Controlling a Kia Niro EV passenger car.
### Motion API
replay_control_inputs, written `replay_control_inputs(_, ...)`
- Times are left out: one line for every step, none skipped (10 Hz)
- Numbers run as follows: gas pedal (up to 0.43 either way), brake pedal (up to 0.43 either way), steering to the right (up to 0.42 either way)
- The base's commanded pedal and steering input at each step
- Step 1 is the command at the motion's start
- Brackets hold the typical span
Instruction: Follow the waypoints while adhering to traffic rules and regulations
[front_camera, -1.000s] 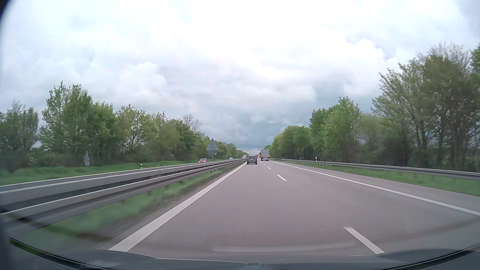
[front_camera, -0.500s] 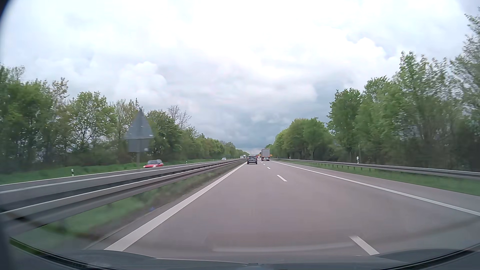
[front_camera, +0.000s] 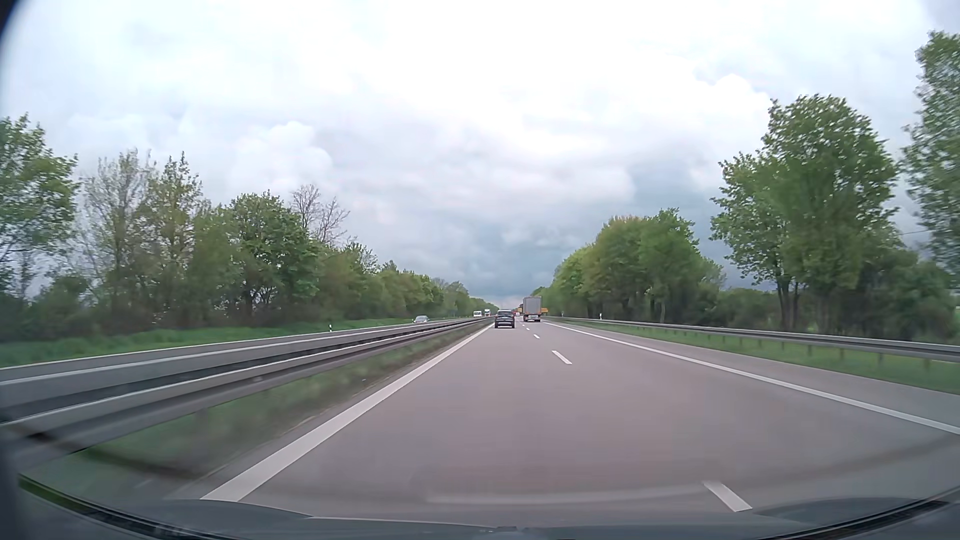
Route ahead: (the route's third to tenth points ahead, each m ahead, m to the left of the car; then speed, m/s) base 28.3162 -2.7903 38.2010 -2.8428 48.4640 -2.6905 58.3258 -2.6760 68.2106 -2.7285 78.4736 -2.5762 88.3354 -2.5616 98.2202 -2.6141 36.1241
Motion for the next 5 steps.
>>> replay_control_inputs(0.0,0.012,-0.002)
replay_control_inputs(0.0,0.012,-0.002)
replay_control_inputs(0.0,0.012,-0.002)
replay_control_inputs(0.087,0.012,-0.003)
replay_control_inputs(0.138,0.012,-0.003)
